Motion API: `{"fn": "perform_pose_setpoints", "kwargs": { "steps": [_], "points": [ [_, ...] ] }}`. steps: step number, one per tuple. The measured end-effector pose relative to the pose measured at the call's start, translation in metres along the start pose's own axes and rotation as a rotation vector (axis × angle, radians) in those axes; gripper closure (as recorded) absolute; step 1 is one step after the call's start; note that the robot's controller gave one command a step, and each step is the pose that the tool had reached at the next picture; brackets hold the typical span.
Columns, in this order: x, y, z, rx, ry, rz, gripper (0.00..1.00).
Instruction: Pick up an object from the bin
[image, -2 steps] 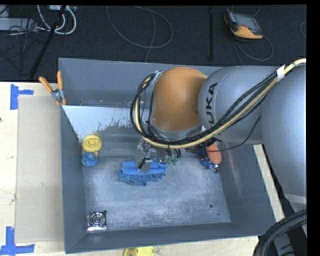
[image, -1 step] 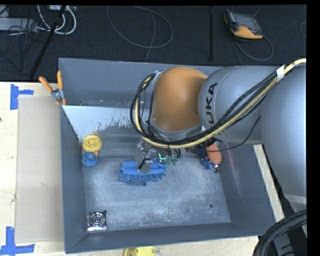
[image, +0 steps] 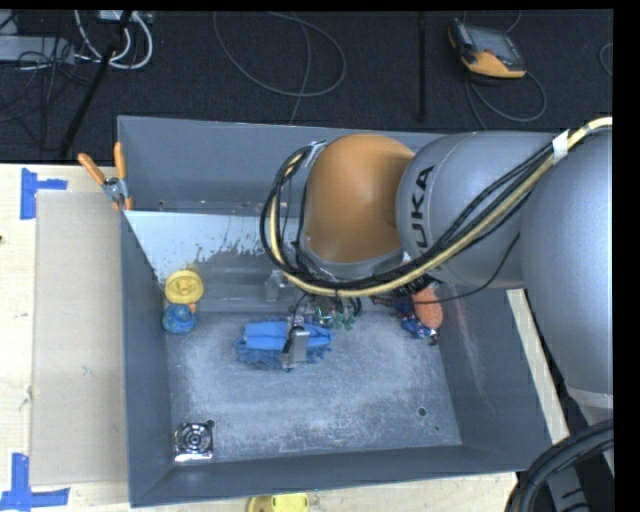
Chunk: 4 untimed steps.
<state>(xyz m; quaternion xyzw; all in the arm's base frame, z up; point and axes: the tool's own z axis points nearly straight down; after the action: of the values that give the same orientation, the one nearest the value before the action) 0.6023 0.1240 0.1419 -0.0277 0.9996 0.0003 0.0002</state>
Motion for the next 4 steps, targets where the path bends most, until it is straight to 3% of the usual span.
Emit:
{"fn": "perform_pose_setpoints", "kwargs": {
  "steps": [1, 2, 3, 4],
  "points": [
    [0.021, -0.020, 0.073, 0.000, 0.001, -0.077, 1.00],
    [0.021, -0.020, 0.073, 0.000, 0.001, -0.077, 1.00],
    [0.054, -0.034, 0.072, 0.000, 0.000, -0.117, 1.00],
    [0.022, -0.026, -0.055, 0.000, -0.002, -0.120, 1.00]
  ]
}}
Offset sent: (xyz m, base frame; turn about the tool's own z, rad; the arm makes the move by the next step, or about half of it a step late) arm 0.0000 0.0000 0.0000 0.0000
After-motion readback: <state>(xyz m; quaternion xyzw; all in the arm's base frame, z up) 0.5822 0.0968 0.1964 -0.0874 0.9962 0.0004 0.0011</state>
